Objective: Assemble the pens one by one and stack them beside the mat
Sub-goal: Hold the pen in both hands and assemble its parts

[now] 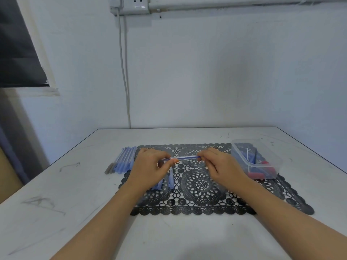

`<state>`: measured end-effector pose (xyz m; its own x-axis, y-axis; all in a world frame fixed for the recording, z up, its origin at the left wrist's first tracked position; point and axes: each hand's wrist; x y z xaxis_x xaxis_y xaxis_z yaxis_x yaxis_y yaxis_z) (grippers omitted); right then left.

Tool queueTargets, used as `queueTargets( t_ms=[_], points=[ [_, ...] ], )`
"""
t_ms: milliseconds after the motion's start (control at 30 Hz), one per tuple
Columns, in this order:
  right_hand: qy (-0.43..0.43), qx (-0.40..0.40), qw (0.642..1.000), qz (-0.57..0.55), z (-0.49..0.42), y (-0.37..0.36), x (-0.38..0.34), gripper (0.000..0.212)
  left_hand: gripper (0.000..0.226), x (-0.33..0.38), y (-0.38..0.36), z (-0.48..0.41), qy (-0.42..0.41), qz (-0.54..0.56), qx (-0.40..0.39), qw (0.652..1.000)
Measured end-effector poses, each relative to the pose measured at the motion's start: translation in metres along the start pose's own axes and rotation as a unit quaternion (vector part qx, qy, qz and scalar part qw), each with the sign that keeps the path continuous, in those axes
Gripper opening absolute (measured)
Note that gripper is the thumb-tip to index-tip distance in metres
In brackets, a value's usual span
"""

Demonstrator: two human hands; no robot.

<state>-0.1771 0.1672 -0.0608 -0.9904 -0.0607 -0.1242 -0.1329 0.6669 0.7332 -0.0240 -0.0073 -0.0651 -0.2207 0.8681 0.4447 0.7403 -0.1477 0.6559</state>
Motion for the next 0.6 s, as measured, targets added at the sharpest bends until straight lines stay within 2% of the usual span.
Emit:
queueTargets(
  t_ms=[233,367,467,600],
  points=[
    [0.000,0.018,1.000,0.001,0.0026,-0.0005,0.0036,0.031,0.044,-0.0018,0.0003,-0.0014,-0.008,0.009,0.004,1.000],
    [-0.044,0.030,0.999,-0.003,0.0015,0.0009,0.0031,0.023,0.047,-0.0022,0.0001,-0.0016,-0.011,0.003,0.012,1.000],
    [-0.071,0.010,0.997,-0.007,0.0008,0.0007,-0.0007,0.031,0.050,-0.0022,0.0000,-0.0021,-0.007,-0.003,0.023,1.000],
    [-0.073,0.037,0.995,-0.055,0.0018,0.0019,-0.0060,0.029,0.051,-0.0052,0.0018,-0.0034,0.006,0.010,0.044,0.999]
  ],
)
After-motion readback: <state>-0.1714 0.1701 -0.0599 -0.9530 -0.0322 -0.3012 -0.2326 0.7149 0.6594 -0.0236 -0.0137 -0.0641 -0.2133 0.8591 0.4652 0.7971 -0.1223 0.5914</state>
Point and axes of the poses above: each hand's wrist, its own z-axis away from the middle knuckle, its own y-axis out of the back of the hand, x = y × z, and after that the axes turned 10 degrees about y, right-handed
